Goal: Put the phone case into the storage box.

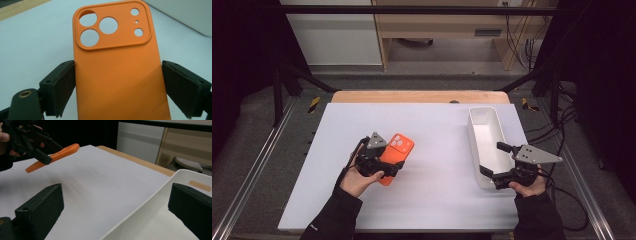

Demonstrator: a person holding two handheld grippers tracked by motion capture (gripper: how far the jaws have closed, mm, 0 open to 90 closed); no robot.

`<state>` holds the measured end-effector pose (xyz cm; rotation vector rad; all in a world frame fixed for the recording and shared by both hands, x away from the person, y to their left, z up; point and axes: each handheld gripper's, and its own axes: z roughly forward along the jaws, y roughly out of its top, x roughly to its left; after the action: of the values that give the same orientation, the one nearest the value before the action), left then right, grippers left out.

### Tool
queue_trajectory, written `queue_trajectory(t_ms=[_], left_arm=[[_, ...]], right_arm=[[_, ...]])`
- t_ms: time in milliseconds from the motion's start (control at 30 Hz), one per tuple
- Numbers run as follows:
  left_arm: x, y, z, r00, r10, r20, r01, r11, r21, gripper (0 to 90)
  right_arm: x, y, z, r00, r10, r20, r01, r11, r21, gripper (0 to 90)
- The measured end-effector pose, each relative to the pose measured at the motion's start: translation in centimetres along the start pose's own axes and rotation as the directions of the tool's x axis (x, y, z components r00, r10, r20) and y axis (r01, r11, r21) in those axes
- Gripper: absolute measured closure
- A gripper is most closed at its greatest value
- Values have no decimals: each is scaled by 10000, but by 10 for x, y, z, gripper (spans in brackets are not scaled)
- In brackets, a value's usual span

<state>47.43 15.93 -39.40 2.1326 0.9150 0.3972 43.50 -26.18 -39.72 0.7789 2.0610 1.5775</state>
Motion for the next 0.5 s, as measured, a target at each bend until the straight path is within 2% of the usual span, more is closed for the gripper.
queue_trajectory(t_ms=[233, 300, 500], left_arm=[[-9, 3, -5, 9981, 495, 359, -493, 9988, -60, 134], [-15, 5, -7, 9957, 783, 502, -781, 9969, -59, 134], [-27, 7, -9, 9901, 1222, 695, -1222, 9925, -41, 134]], right_arm=[[6, 4, 4, 9994, -264, -210, 267, 9995, 168, 8], [10, 5, 7, 9988, -379, -319, 389, 9987, 326, 9], [18, 8, 12, 9968, -623, -496, 648, 9967, 495, 9]])
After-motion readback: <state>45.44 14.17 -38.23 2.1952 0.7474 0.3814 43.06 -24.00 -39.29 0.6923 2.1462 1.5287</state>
